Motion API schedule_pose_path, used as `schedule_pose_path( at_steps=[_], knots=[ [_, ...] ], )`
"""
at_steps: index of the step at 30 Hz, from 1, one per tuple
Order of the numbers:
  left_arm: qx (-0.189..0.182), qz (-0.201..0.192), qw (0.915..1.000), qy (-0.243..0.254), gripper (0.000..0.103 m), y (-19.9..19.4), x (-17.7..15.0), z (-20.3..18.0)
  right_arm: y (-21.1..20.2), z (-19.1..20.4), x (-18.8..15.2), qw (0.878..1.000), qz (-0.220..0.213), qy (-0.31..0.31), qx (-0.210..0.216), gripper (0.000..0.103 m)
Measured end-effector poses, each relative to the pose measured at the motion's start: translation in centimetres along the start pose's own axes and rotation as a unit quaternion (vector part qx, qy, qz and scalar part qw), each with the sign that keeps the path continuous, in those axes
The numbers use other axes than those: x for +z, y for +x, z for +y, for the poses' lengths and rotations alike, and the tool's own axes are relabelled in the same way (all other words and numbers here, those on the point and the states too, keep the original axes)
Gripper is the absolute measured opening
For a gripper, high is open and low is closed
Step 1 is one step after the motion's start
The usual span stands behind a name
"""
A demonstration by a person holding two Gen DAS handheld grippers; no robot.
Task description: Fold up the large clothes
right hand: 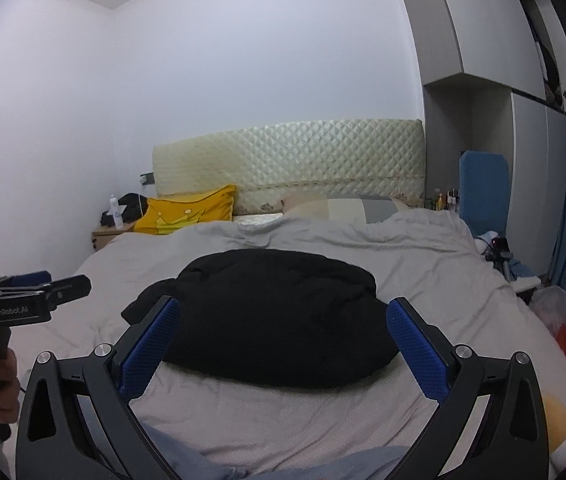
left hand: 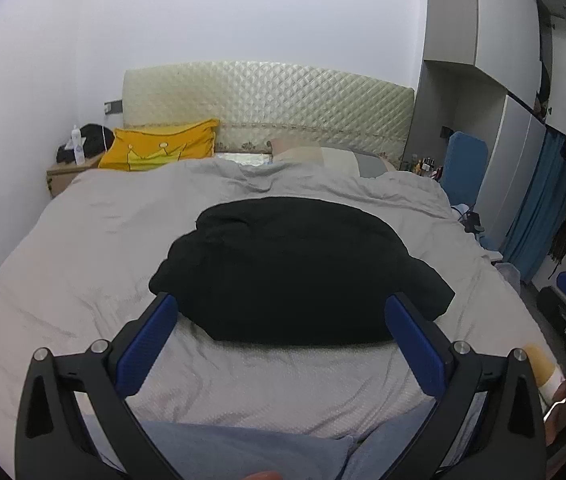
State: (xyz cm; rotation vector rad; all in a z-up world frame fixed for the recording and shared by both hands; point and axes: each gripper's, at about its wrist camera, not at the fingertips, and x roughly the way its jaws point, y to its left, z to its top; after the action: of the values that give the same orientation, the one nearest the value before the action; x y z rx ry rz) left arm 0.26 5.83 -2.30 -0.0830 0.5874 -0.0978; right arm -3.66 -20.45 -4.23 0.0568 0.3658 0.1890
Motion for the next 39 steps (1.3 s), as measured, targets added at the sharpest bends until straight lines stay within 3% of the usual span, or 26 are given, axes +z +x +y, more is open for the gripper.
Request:
schedule_pose_path(
  at_steps=[18, 39],
  knots=[
    [0.000, 0.021, 0.9998, -0.008, 0.103, 1.0, -0.8, 0.5, 2.0, 0.1, -2.1, 0.999, 0.038, 0.010, 0.007, 0.103],
    [-0.005, 0.028, 0.9996, -0.007, 0.103, 1.4, -1.3, 0.2, 1.9, -0.3, -2.1, 0.999, 0.036, 0.021, 0.001, 0.103]
  ],
)
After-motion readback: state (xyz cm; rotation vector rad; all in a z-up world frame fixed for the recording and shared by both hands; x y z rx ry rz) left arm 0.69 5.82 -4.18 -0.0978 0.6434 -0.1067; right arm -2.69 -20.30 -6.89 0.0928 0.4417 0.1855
